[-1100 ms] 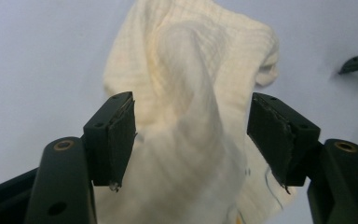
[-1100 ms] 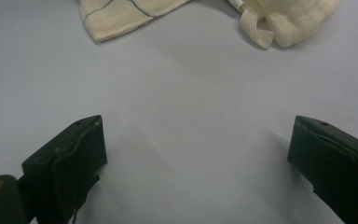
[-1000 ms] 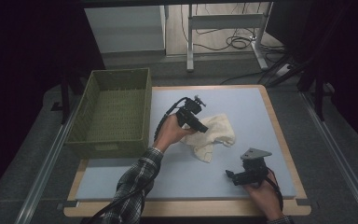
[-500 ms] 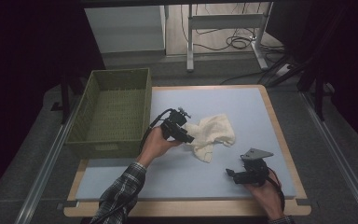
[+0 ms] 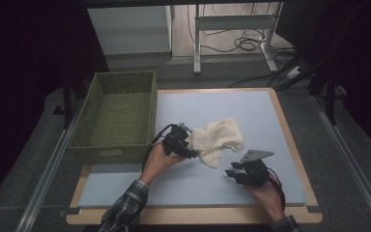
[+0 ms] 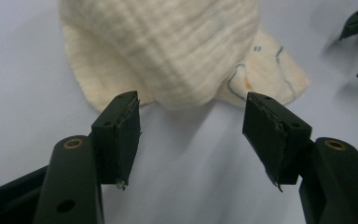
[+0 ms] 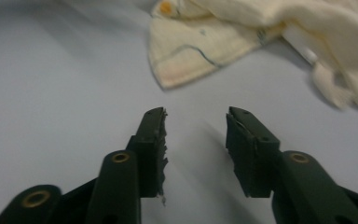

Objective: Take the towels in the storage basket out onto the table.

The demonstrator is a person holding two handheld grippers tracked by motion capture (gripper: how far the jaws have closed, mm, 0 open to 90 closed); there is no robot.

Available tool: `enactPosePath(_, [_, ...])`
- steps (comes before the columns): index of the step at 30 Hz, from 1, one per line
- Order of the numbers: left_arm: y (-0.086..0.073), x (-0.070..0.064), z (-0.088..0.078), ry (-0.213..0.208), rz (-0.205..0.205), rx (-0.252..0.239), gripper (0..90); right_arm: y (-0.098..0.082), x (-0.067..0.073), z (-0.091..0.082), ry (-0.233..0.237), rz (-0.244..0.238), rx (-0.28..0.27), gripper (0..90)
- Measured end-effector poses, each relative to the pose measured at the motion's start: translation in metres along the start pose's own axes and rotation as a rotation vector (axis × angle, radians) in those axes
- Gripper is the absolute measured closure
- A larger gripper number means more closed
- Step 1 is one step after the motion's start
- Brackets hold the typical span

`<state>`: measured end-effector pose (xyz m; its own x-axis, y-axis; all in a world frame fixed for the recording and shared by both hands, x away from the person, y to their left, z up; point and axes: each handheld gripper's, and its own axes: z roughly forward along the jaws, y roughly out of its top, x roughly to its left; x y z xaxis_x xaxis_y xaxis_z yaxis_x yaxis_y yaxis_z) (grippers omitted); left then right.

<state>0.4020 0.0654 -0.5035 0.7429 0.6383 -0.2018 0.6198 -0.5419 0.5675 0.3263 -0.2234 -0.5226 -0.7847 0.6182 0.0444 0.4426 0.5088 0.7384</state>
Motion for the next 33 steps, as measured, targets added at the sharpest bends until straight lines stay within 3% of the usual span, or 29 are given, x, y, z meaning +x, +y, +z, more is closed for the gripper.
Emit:
enactPosePath(7, [-0.001, 0.005, 0.01, 0.018, 0.0, -0.037, 39.7, 0.026, 0.012, 0.024, 0.047, -0.038, 0.0, 62.0])
enactPosePath(11, [0.0, 0.007, 0.016, 0.041, -0.009, -0.056, 48.6, 0.036, 0.015, 0.039, 0.017, -0.074, 0.028, 64.8])
enactPosePath(16, [-0.001, 0.012, 0.018, 0.028, -0.038, -0.068, 65.1, 0.035, 0.018, 0.046, -0.026, -0.102, 0.05, 73.3])
enactPosePath(18, [-0.002, 0.014, 0.018, 0.019, -0.046, -0.075, 74.7, 0.034, 0.021, 0.045, -0.044, -0.126, 0.051, 82.5])
enactPosePath(20, [-0.002, 0.014, 0.016, 0.011, -0.051, -0.09, 83.4, 0.034, 0.02, 0.044, -0.04, -0.115, 0.052, 86.6])
enactPosePath(24, [0.0, 0.011, 0.007, 0.013, -0.047, -0.125, 84.8, 0.032, 0.018, 0.037, -0.037, -0.104, 0.051, 87.5])
enactPosePath(28, [0.001, 0.009, 0.002, 0.017, -0.05, -0.141, 84.6, 0.027, 0.015, 0.018, -0.053, -0.104, 0.025, 87.5])
enactPosePath(33, [0.002, 0.008, -0.001, 0.018, -0.055, -0.147, 83.0, 0.014, 0.001, -0.01, -0.091, -0.078, 0.028, 87.4])
